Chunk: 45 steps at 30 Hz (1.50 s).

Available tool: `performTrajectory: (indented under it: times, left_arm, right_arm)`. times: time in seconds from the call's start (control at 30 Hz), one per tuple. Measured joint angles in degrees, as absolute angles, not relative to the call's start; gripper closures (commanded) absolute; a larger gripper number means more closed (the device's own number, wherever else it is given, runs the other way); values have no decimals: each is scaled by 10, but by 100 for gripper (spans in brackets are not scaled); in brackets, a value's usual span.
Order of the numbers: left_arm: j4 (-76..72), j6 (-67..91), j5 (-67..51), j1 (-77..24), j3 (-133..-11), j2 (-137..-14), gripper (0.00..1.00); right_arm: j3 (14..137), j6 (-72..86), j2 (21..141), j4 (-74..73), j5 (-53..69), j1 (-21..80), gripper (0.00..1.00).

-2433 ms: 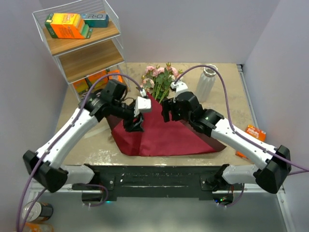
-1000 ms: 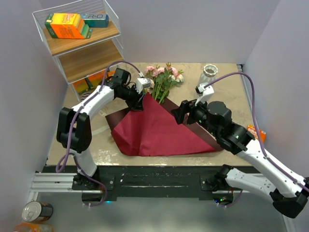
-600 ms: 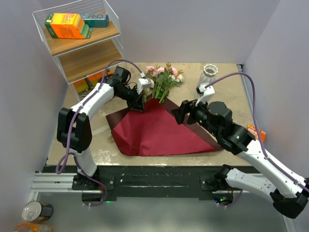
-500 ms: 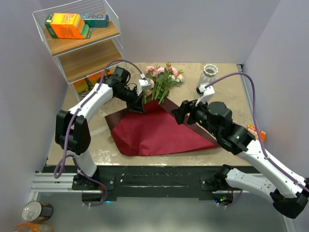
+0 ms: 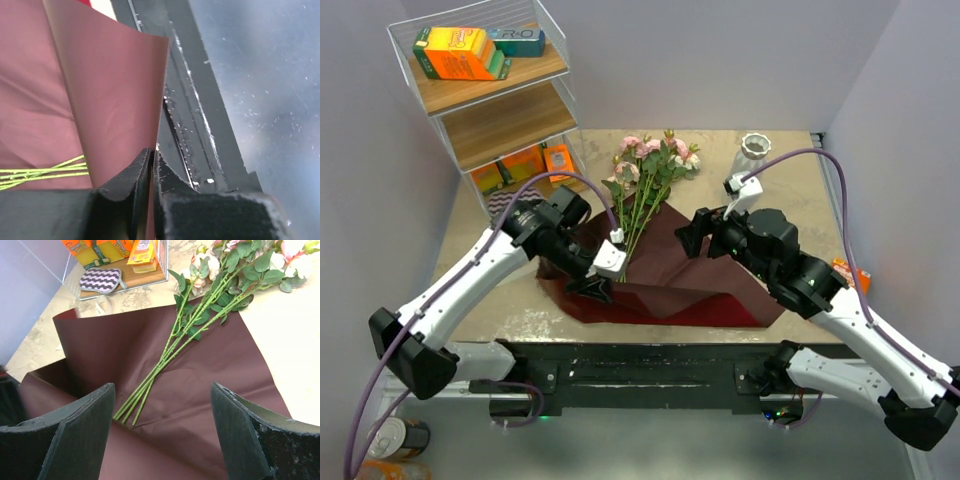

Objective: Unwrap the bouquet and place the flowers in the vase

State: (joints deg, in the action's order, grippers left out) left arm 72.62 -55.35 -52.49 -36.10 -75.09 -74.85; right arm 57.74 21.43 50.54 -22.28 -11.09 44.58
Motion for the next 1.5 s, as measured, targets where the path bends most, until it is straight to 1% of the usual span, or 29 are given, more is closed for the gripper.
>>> performTrajectory:
  times: [0.07,0.2,0.23,0.37,0.5,0.6,0.67,0.73,0.83,0.9,1.0,1.17,1.2,1.23,1.3,1.4,1.47,1.5]
  left_arm:
    - [736,-568,-526,-363,-742,-725,71]
    - [743,-581,-530,-373,-726,-679,69]
    - [745,-582,-532,-379,-722,-667,63]
    - [746,-581,-548,-399,-697,-630,48]
    - [752,-580,-552,-420,-654,-610,46]
    - [755,-575,-555,-431,-651,-608,44]
    - [755,-571,-557,-437,-651,-605,35]
    - [755,-566,-560,-441,-651,-602,1]
    - [759,-552,-560,-444,-667,-604,1]
    - [763,-535,-554,-444,-704,-613,1]
    - [762,-493,-534,-444,-810,-639,1]
    - [735,-443,-496,-444,-973,-651,1]
    - [722,-431,-482,-444,-991,-647,1]
    - [705,-416,-467,-444,-1002,-644,1]
    - [663,-387,-423,-444,-997,-632,1]
    - [599,-344,-353,-438,-951,-623,1]
    - [561,-318,-315,-413,-908,-633,1]
    - [542,-304,-299,-395,-888,-641,1]
  right_arm:
    - [577,215,511,-220,-109,446,21]
    - [576,215,533,-212,-109,446,22]
    - [575,215,540,-210,-108,446,22]
    - [551,217,564,-190,-103,446,24]
    - [515,223,582,-176,-88,446,27]
    - [486,232,588,-163,-69,446,28]
    - [471,239,589,-152,-58,449,28]
    - [459,246,591,-142,-51,461,28]
    - [456,253,614,-127,-53,508,28]
    - [456,256,636,-119,-54,545,29]
    - [451,262,660,-114,-52,587,29]
    - [428,272,649,-111,-50,626,30]
    - [425,274,643,-113,-50,634,29]
    - [422,275,638,-114,-51,640,26]
    - [420,277,622,-124,-57,651,23]
    - [427,284,594,-146,-103,655,22]
    - [456,289,595,-177,-151,651,24]
    - [475,290,601,-190,-166,646,28]
